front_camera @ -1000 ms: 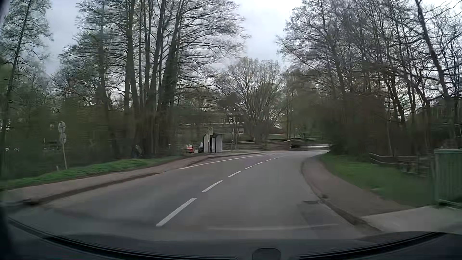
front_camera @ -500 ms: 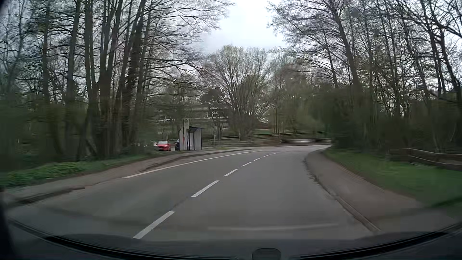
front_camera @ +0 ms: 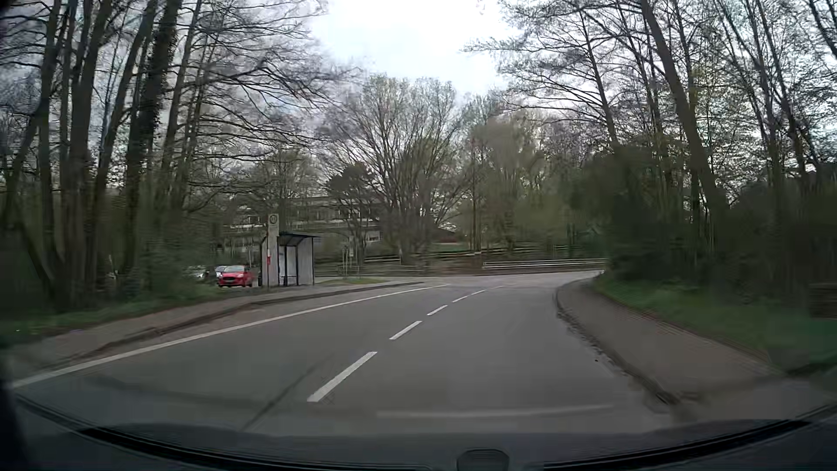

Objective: Follow the waypoints while adhering to traffic rules and regulations

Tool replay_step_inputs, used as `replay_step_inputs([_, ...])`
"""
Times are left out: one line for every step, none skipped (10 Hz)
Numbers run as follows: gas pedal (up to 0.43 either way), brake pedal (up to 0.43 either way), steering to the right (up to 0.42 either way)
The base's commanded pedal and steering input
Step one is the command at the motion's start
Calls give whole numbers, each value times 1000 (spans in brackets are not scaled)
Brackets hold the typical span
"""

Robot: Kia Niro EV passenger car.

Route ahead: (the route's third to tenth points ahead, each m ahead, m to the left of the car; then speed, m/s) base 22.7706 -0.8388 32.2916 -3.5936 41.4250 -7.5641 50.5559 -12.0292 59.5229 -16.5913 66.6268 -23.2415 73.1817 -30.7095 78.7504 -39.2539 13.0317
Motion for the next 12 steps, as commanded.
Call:
replay_step_inputs([157, 0, 48])
replay_step_inputs([157, 0, 49])
replay_step_inputs([157, 0, 49])
replay_step_inputs([157, 0, 49])
replay_step_inputs([157, 0, 49])
replay_step_inputs([157, 0, 49])
replay_step_inputs([157, 0, 52])
replay_step_inputs([157, 0, 56])
replay_step_inputs([157, 0, 58])
replay_step_inputs([157, 0, 58])
replay_step_inputs([157, 0, 58])
replay_step_inputs([157, 0, 58])
